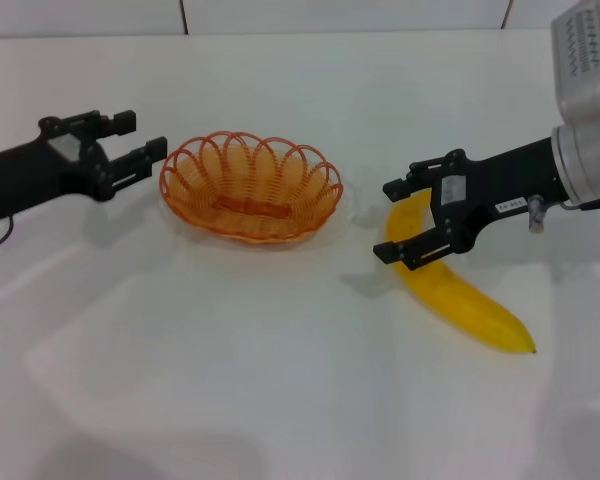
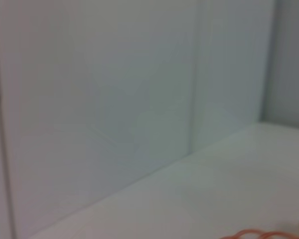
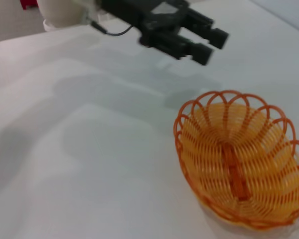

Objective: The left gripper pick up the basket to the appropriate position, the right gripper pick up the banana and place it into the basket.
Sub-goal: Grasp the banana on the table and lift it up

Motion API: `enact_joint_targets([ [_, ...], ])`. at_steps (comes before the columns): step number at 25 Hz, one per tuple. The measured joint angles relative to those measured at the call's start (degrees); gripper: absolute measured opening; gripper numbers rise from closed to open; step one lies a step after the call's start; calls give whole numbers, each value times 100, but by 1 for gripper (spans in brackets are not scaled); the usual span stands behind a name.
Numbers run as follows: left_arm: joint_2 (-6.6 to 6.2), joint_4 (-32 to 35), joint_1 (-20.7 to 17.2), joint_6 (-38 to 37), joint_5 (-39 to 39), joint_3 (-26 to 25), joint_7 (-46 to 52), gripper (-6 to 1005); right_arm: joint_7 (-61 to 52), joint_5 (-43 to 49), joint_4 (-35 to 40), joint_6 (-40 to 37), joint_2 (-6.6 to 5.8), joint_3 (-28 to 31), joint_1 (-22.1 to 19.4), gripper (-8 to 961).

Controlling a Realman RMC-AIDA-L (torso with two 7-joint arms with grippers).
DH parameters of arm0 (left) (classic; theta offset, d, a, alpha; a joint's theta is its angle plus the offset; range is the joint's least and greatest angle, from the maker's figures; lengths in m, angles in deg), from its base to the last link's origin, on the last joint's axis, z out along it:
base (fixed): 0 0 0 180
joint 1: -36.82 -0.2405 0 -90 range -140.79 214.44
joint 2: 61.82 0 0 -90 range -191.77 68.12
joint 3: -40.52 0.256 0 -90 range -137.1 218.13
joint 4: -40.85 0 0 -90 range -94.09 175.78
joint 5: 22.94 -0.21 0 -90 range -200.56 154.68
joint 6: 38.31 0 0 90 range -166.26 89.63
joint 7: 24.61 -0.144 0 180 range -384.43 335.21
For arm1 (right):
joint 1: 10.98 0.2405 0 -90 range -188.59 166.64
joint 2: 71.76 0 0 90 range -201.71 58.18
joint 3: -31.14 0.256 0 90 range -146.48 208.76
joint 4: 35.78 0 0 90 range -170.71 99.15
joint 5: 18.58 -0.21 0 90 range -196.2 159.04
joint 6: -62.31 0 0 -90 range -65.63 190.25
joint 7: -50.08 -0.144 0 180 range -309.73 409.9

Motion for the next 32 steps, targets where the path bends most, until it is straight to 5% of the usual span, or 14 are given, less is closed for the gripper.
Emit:
enact_joint_targets([
  [6, -22, 300, -550, -1109, 42, 38, -340, 551, -33, -60, 40, 12, 5, 31, -5, 880],
  [14, 2, 232, -930, -1150, -347, 25, -509, 551, -332, -400, 352, 206, 30, -59, -111, 880],
  [19, 3, 219, -952, -1104, -323, -4, -520, 551, -1389, -301, 1761, 333, 52, -871, -659, 879],
  [25, 7, 210, -955, -920, -342, -6, -524, 551, -3388, 895, 3638, 416, 53, -2179, -1244, 879],
  [32, -10, 72, -907, -805, -352, 3, -527, 551, -4347, 1469, 3895, -15, 47, -2763, -1263, 879],
])
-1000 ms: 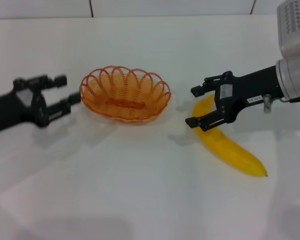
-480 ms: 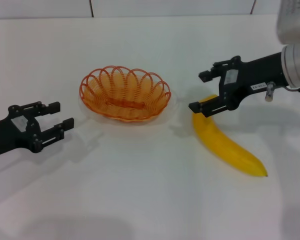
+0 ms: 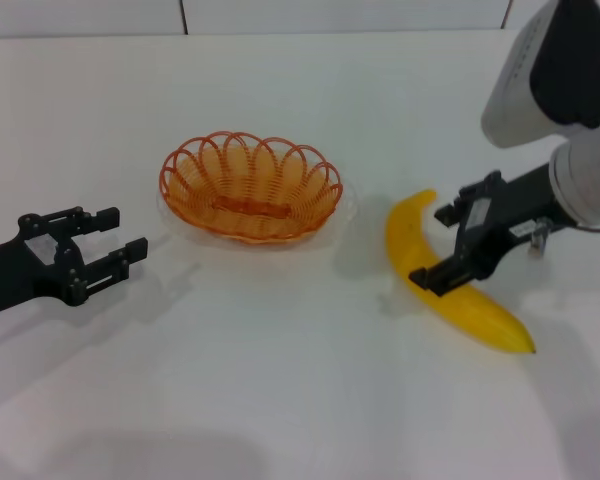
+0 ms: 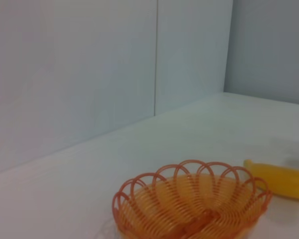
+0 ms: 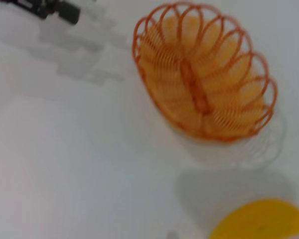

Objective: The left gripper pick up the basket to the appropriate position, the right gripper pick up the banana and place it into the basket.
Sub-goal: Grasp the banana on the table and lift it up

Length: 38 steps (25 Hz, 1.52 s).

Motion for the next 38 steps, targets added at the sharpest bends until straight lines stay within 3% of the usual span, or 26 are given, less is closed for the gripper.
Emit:
enact_joint_targets([
  [8, 7, -3, 5, 44, -7, 17, -3, 551, -58, 94, -940, 31, -17, -15, 389, 880],
  [29, 14, -8, 72, 46, -17, 24, -3, 551, -62, 323, -2378, 699, -29, -58, 1062, 880],
  [38, 16, -13, 72, 54, -16, 24, -3, 551, 12, 318, -2377, 693, -30, -50, 1065, 757],
])
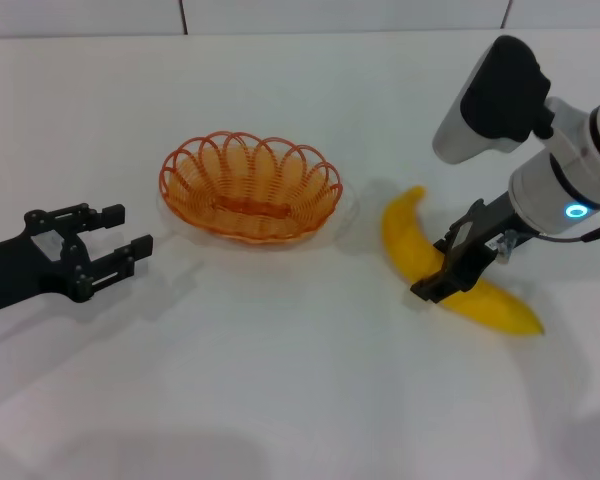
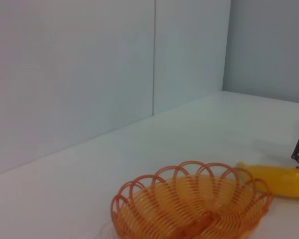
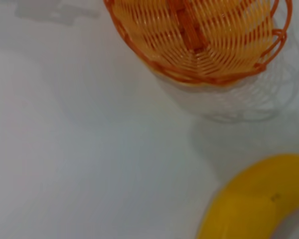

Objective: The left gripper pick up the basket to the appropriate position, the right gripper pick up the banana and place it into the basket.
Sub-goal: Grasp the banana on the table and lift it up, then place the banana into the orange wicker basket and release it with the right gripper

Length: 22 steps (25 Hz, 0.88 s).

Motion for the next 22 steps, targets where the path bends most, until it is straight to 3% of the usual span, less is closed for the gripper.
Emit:
enact_joint_targets([
  [4, -2, -66, 0, 47, 0, 0, -2, 551, 18, -11, 151, -9, -8, 71, -19, 602],
  [14, -7, -75, 0, 78, 0, 0, -9, 551, 22, -51, 1551, -211, 2, 252, -255, 487],
  [22, -3, -75, 68, 77, 0, 0, -9, 551, -25, -279, 1318, 139, 17, -326, 561, 498],
])
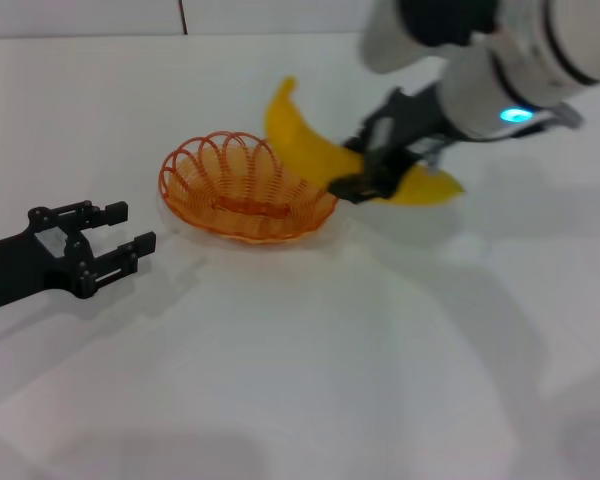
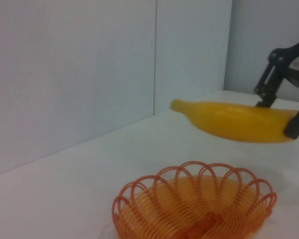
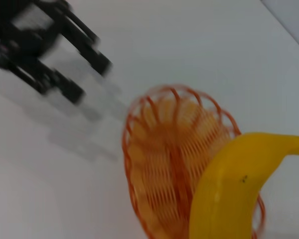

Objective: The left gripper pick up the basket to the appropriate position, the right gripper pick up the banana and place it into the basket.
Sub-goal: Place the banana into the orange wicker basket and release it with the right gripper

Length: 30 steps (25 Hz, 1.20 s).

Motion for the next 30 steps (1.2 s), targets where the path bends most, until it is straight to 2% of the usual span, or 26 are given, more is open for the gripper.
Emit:
enact_joint_targets([
  [6, 1, -55, 96, 0, -10, 14, 1, 551, -41, -214, -862, 715, 13, -590, 796, 517],
  [10, 4, -76, 167, 0, -100, 18, 11, 551, -56, -370, -1803, 1245, 26, -876, 1349, 529],
  [17, -1, -152, 234, 0, -162, 18, 21, 551, -15, -437, -2138, 1668, 28, -1098, 1432, 552],
  [24, -4, -151, 237, 0, -162, 18, 16, 551, 9, -445, -2224, 1776, 28, -1103, 1425, 574],
  [29, -6, -150, 202, 9, -161, 18, 20, 551, 62, -526, -2183, 1864, 20, -1089, 1318, 589],
  [30, -6, -150, 195, 9, -161, 18, 19, 551, 279, -760, -2088, 1841, 5, -1016, 1170, 592],
])
